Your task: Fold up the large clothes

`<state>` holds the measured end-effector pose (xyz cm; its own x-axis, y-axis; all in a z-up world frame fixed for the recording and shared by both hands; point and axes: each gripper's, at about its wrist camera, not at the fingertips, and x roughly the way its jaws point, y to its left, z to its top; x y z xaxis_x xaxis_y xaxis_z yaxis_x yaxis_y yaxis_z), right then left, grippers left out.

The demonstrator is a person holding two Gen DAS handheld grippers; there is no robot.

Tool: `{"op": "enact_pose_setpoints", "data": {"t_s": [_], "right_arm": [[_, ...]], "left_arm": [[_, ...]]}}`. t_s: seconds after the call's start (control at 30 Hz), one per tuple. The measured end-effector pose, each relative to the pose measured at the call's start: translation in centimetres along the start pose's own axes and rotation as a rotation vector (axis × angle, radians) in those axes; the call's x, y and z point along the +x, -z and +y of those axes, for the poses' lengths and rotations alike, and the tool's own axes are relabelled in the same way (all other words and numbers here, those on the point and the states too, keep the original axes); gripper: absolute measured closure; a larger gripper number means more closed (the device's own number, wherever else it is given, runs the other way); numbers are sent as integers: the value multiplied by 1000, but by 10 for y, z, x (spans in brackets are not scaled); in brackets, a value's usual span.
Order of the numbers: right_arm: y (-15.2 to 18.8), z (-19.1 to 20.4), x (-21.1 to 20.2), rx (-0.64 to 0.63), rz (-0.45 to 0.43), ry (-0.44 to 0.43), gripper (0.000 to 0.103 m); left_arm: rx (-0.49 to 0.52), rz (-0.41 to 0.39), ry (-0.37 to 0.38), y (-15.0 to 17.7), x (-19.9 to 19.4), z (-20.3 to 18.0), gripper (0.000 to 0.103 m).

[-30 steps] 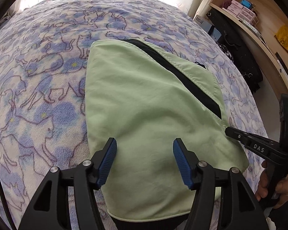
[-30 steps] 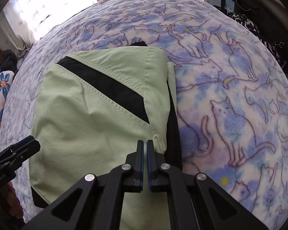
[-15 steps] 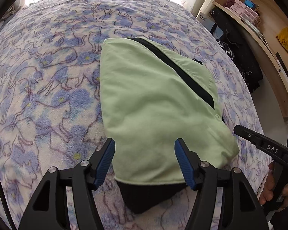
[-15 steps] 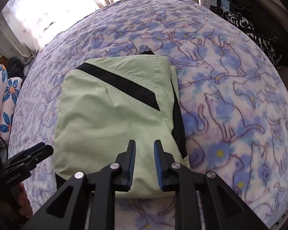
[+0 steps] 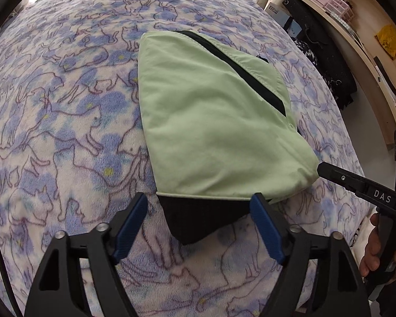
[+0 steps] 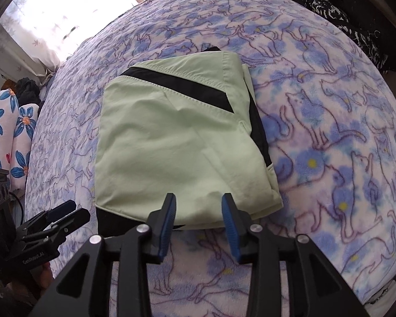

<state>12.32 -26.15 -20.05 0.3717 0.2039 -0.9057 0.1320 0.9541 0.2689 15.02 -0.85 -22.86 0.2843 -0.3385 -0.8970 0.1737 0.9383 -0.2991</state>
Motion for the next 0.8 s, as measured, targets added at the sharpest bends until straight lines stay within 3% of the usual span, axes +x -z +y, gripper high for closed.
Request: {"op": "enact_pose_setpoints", "data": {"t_s": [0.07, 0.23, 0.5, 0.63, 0.8], "right_arm": [[0, 0, 0, 0, -1, -2, 52], [-14, -6, 4, -28, -36, 19, 38], [-58, -47, 57, -59, 2, 27, 35], [-74, -73, 85, 8, 50, -67, 35], [-93, -93, 114, 59, 94, -236, 34]], "left_arm": [[-3, 12, 16, -1, 3, 3, 22], [-41, 17, 48, -14, 17, 18, 22], [-184, 44, 184, -46, 63, 58, 19], [-226, 33, 262, -59, 79, 70, 19], [-259, 21, 300, -72, 98, 76, 19]]}}
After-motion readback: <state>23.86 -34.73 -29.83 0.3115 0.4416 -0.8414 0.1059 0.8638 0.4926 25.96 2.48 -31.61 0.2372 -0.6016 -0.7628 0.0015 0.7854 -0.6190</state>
